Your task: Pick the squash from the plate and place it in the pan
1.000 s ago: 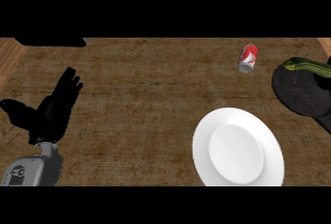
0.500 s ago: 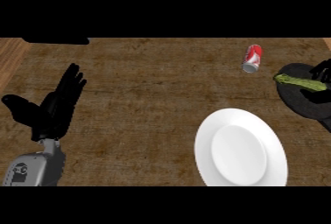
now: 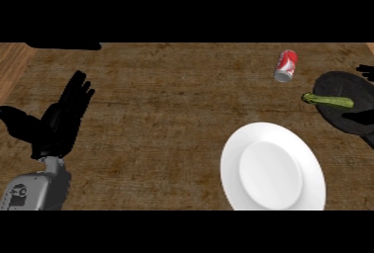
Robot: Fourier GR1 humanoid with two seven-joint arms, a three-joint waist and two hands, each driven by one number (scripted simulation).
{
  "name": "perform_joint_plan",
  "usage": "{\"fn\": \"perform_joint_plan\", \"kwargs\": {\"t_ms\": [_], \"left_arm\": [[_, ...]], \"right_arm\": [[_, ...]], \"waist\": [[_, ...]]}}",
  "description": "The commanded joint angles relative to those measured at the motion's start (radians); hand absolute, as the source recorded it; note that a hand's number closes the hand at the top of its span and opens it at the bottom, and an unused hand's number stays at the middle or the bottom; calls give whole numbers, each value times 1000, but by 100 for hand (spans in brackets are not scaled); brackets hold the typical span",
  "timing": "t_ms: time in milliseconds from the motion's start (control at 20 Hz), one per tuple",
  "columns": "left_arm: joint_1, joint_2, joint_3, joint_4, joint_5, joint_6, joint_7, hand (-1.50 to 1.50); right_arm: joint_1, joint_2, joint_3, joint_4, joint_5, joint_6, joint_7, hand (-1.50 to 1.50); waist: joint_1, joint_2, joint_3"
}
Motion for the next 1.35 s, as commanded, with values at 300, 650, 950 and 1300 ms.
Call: {"fn": "perform_joint_plan", "kwargs": {"t_ms": [300, 650, 950, 1300], "left_arm": [[52, 5, 19, 5, 17, -20, -30, 0], [17, -1, 19, -4, 4, 6, -14, 0], [42, -5, 13, -23, 1, 7, -5, 0], [15, 2, 25, 30, 5, -3, -18, 0]], "right_arm": [[32, -179, -250, 97, -268, 330, -94, -150], [158, -317, -301, 131, -336, 654, -212, -150], [234, -344, -290, 95, -348, 740, -262, -150], [302, -332, -271, 61, -363, 740, -294, -150]], "waist": [[-22, -5, 0], [-36, -5, 3], [-31, -8, 4], [-39, -8, 3]]}}
